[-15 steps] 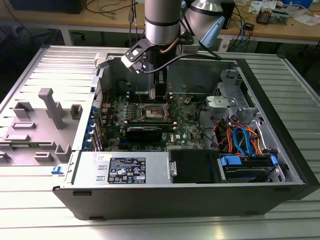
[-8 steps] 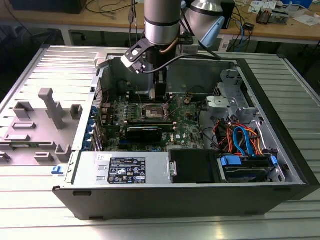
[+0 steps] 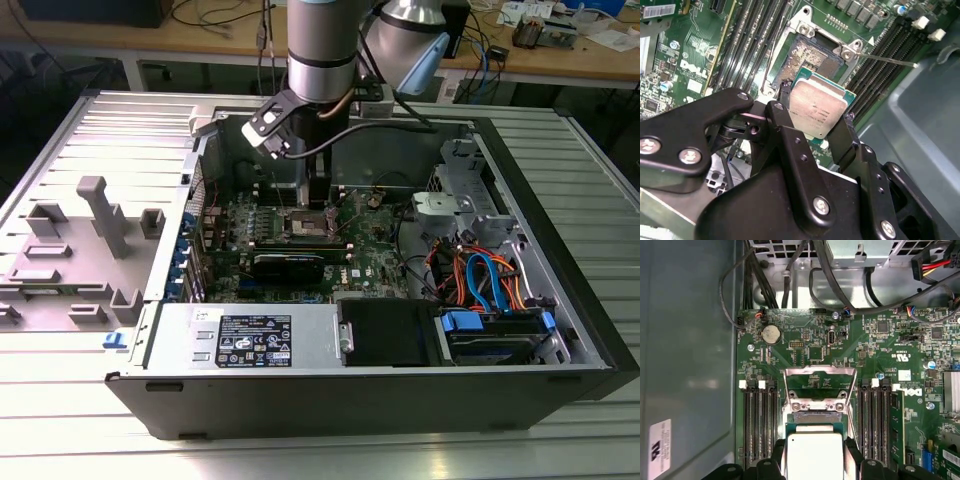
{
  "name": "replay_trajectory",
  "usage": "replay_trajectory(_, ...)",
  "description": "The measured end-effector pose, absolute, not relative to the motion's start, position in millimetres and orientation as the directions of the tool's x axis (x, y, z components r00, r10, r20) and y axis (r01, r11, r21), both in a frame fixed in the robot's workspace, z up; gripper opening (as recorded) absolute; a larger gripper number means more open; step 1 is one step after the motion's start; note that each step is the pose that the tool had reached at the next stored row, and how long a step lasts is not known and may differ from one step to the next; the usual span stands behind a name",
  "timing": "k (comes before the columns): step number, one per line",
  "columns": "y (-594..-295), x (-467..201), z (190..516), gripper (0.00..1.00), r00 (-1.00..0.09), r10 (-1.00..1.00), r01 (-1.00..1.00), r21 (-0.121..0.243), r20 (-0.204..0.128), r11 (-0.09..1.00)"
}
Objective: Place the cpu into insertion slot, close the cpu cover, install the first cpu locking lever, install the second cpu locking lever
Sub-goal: 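Place the cpu into insertion slot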
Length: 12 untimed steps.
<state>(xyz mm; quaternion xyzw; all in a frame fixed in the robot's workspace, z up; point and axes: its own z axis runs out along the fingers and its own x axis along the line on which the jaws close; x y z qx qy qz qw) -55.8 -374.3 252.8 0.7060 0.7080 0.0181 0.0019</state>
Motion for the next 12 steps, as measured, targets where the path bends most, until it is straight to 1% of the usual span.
replay_trajectory(12,-376,-58,225,0.55,-0.021,1.000,0.999,0.028,0.023,0.020)
